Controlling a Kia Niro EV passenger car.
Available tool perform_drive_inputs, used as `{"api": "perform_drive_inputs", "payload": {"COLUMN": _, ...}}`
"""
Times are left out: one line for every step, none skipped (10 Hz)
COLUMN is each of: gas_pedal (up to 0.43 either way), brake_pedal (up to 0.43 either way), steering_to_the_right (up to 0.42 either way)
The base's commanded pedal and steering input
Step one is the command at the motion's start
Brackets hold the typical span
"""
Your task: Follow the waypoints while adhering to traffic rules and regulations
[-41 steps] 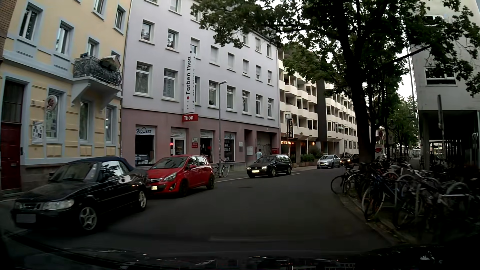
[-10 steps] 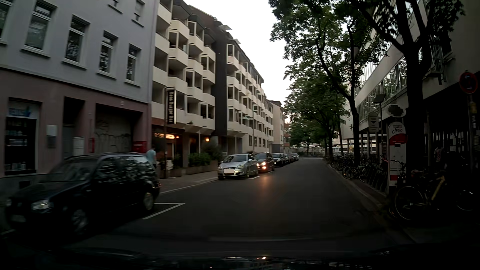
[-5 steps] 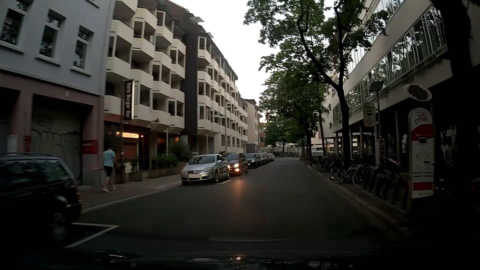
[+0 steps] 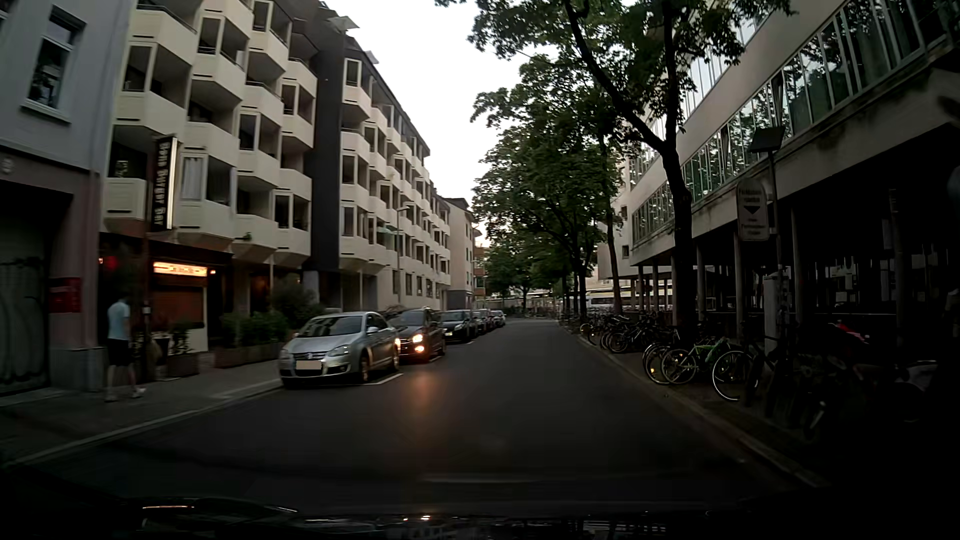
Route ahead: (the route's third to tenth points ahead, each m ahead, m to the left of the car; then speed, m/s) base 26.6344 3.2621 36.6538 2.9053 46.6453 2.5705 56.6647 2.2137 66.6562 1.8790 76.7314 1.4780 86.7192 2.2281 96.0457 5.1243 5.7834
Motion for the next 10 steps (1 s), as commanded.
{"api": "perform_drive_inputs", "payload": {"gas_pedal": 0.098, "brake_pedal": 0.000, "steering_to_the_right": 0.077}}
{"api": "perform_drive_inputs", "payload": {"gas_pedal": 0.098, "brake_pedal": 0.000, "steering_to_the_right": 0.066}}
{"api": "perform_drive_inputs", "payload": {"gas_pedal": 0.098, "brake_pedal": 0.000, "steering_to_the_right": 0.056}}
{"api": "perform_drive_inputs", "payload": {"gas_pedal": 0.098, "brake_pedal": 0.000, "steering_to_the_right": 0.045}}
{"api": "perform_drive_inputs", "payload": {"gas_pedal": 0.098, "brake_pedal": 0.000, "steering_to_the_right": 0.030}}
{"api": "perform_drive_inputs", "payload": {"gas_pedal": 0.098, "brake_pedal": 0.000, "steering_to_the_right": 0.021}}
{"api": "perform_drive_inputs", "payload": {"gas_pedal": 0.098, "brake_pedal": 0.000, "steering_to_the_right": 0.018}}
{"api": "perform_drive_inputs", "payload": {"gas_pedal": 0.098, "brake_pedal": 0.000, "steering_to_the_right": 0.017}}
{"api": "perform_drive_inputs", "payload": {"gas_pedal": 0.087, "brake_pedal": 0.000, "steering_to_the_right": 0.014}}
{"api": "perform_drive_inputs", "payload": {"gas_pedal": 0.087, "brake_pedal": 0.000, "steering_to_the_right": 0.011}}
